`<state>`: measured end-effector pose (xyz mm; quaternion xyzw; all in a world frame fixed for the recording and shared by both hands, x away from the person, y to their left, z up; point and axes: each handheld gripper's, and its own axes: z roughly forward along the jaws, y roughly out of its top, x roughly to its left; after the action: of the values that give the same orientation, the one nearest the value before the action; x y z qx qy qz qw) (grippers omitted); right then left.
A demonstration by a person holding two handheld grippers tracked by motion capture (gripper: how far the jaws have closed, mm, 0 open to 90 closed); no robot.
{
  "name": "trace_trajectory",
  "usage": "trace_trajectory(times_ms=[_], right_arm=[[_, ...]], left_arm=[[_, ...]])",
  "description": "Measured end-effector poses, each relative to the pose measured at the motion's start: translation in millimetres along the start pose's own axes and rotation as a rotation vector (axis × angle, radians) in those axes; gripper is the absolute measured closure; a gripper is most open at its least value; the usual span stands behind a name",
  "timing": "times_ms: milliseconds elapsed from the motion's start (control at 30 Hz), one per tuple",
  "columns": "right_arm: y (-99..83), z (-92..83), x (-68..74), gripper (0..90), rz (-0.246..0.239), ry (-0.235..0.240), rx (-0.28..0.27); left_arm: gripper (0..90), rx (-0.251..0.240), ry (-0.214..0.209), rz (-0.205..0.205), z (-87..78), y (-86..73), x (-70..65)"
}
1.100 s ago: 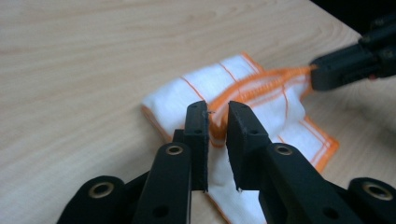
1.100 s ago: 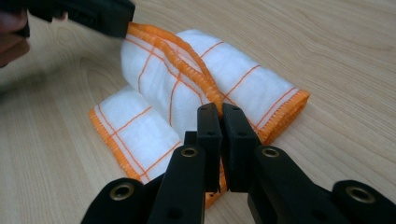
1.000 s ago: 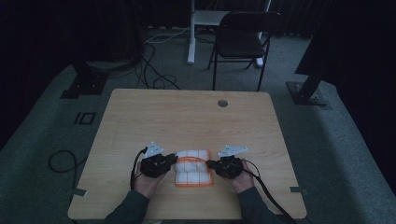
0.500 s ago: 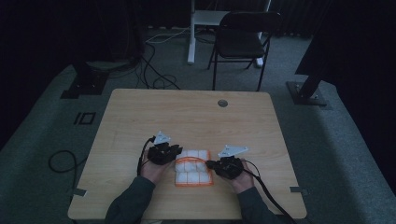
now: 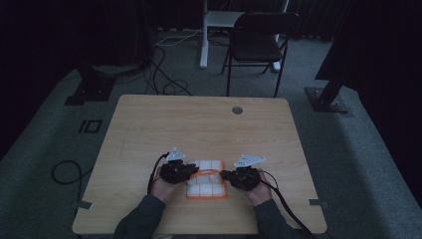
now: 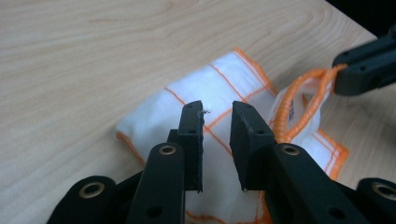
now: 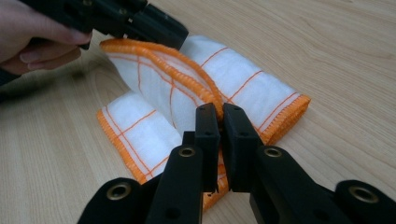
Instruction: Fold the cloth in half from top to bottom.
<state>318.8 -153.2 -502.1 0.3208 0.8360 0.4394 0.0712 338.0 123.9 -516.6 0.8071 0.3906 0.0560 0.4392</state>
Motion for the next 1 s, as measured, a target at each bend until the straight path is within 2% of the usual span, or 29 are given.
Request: trace_trajectory(times_ms=[133, 367, 600, 733, 1000], right_arm=[[0.1, -1.4, -1.2, 81.1, 0.004, 0.006, -0.006], [2.8, -7.4, -6.0, 66.7, 0.014, 0.003, -0.048], [4.5, -13.6, -12.7, 63.5, 0.044, -0.024, -0.090], [3.2, -12.9, -17.1, 62.9, 0.058, -0.039, -0.086], [-4.1, -8.4, -28.4, 61.9, 0.080, -0.087, -0.070]], left_arm=[[75.1, 0.003, 0.002, 0.002, -2.1, -4.1, -2.6], [75.1, 0.008, 0.005, 0.016, -6.0, -14.0, -10.0], [74.9, 0.013, 0.002, 0.012, -6.8, -28.5, -15.3], [74.8, 0.007, 0.011, 0.011, -11.1, -31.4, -14.1], [73.8, -0.023, 0.060, -0.005, -23.0, -35.1, -5.2]])
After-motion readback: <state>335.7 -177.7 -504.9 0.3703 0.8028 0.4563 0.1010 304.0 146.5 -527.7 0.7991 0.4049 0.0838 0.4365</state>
